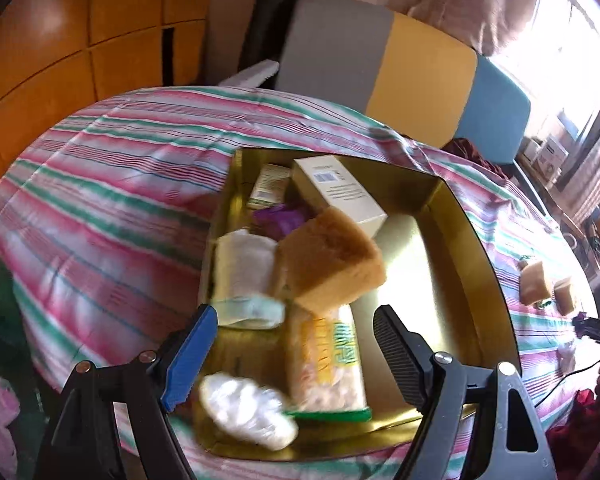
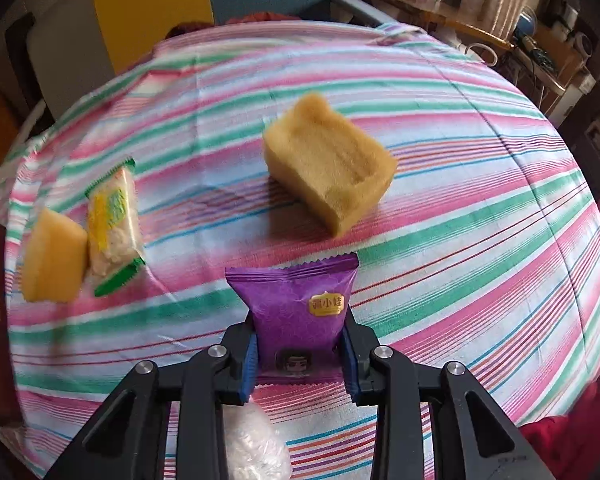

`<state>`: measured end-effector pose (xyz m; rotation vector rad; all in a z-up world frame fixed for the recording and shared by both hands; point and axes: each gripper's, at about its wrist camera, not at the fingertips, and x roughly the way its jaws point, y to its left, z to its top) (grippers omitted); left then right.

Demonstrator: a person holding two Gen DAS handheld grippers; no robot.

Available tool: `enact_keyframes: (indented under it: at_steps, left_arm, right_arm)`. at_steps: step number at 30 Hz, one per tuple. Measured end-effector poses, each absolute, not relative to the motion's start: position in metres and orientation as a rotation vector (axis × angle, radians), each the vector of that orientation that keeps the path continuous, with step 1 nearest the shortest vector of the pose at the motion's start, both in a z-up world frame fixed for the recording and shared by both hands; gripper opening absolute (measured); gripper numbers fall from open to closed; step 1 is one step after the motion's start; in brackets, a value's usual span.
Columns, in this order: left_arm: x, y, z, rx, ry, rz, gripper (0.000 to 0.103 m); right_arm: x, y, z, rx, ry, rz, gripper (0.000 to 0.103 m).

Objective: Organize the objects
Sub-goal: 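Lower the sponge into the gold tray and open the left gripper, then carry the purple packet to the tray and release it with the right gripper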

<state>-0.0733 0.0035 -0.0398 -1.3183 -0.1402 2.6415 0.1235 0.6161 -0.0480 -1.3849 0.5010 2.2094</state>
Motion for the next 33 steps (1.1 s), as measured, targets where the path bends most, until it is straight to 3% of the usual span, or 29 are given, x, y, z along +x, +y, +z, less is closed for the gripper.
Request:
enact_keyframes:
  at_steps: [10, 16, 26, 30, 33]
  left_arm:
    - [-0.05, -0.008, -0.034, -1.252, -0.131, 2.714, 0.082]
    - [-0.04, -0.007, -0.027, -1.209, -0.128, 2.731, 0.082]
    - [-0.034, -0.022, -0.031, -1.225, -0.166, 2.728, 0.082]
    - [-0.033, -0.024, -0.032, -1.218, -0.157, 2.74, 0.082]
    - [-0.033, -0.023, -0.033, -1.222, -0.149, 2.741, 0.082]
  right_arm:
    - [0.041, 0.493, 0.015, -1.254, 0.387, 2.565, 0.034]
    - [-0.006, 0.351, 0.024, -1.415, 0.234, 2.867, 0.034]
    - [-0.07, 0.168, -0.067, -1.922, 0.087, 2.88, 0.035]
    - [-0.074, 0.143, -0.092, -2.014, 0.13, 2.855, 0.039]
    - [-0.071, 0.133, -0.093, -2.016, 0.095, 2.888, 0.047]
